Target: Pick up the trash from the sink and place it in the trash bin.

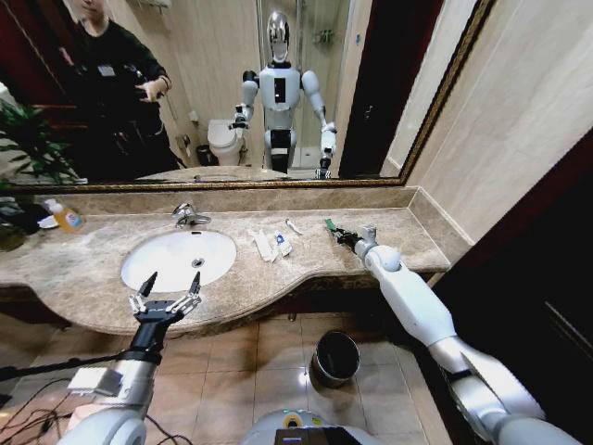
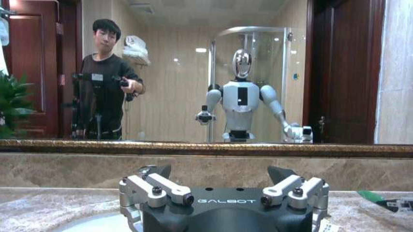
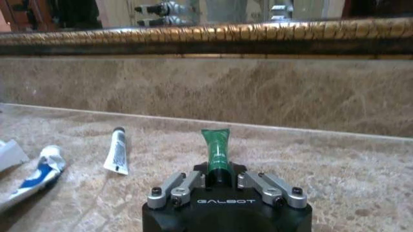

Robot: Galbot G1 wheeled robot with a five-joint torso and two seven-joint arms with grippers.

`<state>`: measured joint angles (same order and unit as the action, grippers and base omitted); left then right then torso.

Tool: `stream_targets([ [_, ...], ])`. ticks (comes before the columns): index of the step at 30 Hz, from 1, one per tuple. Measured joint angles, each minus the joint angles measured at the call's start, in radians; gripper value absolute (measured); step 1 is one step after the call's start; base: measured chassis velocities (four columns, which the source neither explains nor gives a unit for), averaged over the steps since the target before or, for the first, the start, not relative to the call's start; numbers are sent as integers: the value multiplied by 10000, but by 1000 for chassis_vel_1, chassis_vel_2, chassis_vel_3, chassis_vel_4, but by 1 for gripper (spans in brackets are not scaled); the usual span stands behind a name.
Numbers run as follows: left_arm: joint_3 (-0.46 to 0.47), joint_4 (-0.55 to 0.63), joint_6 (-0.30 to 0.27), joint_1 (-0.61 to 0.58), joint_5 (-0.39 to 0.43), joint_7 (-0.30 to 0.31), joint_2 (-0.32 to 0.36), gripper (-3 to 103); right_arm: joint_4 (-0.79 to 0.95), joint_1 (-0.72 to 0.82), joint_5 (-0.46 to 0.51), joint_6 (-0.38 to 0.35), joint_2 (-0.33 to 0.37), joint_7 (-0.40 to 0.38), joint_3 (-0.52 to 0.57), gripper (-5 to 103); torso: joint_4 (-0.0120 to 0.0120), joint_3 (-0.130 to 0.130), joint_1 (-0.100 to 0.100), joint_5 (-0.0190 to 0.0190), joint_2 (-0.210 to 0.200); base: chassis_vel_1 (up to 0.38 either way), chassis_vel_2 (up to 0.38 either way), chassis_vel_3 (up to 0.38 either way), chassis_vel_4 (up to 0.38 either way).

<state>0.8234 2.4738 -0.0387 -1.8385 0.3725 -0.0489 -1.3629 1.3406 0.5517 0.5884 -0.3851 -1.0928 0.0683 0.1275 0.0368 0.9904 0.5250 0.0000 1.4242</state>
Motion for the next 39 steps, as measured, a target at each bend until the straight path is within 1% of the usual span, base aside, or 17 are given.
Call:
stream_targets([
  [3,0,0,0,0,0,0,0,100,582,196,189,-207,223,-200,140,20,0,0,0,0,0,0,0,0,0],
  [8,0,0,0,0,0,0,0,100,1116,473,284,-315,471,-326,331,20,0,0,0,1,0,0,0,0,0],
  [11,0,0,0,-1,0,0,0,100,1749,974,309,-331,767,-379,699,20,1,0,0,0,0,0,0,0,0],
  [12,0,0,0,-1,0,0,0,100,1749,974,309,-331,767,-379,699,20,1,0,0,0,0,0,0,0,0],
  [15,0,0,0,0,0,0,0,100,2339,1700,309,-322,1150,-360,1191,20,0,0,0,1,0,0,0,0,0],
  [16,0,0,0,0,0,0,0,100,2339,1700,309,-322,1150,-360,1191,20,0,0,0,1,0,0,0,0,0],
  [19,0,0,0,0,0,-1,-1,100,3061,2682,312,-304,1536,-350,1825,20,0,-1,0,0,0,0,0,0,0],
  [21,0,0,0,0,0,1,0,100,3220,2914,317,-300,1602,-351,1949,20,-1,-1,0,1,0,0,0,0,0],
  [23,0,0,0,-1,0,0,0,100,3869,3814,329,-231,1812,-430,2366,20,-1,-1,0,4,0,0,0,0,0],
  [24,0,0,0,-1,0,0,0,100,3869,3814,329,-231,1812,-430,2366,20,-1,-1,0,4,0,0,0,0,0],
  [26,0,0,0,0,0,0,0,100,4466,4499,330,-37,1927,-595,2665,20,-1,-1,-1,1,0,0,0,0,0],
  [27,0,0,0,0,0,0,0,100,4835,4837,323,14,1958,-701,2795,20,-1,-1,-1,0,0,0,0,0,0],
  [32,0,0,0,0,0,0,0,100,5638,5430,305,27,1918,-979,2916,20,-1,-1,-1,-2,1,0,0,0,0],
  [35,0,0,0,0,0,0,0,100,6579,6384,219,-50,1633,-1397,3116,20,3,-1,0,-3,1,0,0,0,0],
  [36,0,0,0,0,0,0,0,100,6579,6384,219,-50,1633,-1397,3116,20,3,-1,0,-3,1,0,0,0,0],
  [39,1,0,0,0,0,1,1,100,7216,7436,-157,-36,1190,-1482,3354,20,0,-1,-1,-1,1,0,0,0,0],
])
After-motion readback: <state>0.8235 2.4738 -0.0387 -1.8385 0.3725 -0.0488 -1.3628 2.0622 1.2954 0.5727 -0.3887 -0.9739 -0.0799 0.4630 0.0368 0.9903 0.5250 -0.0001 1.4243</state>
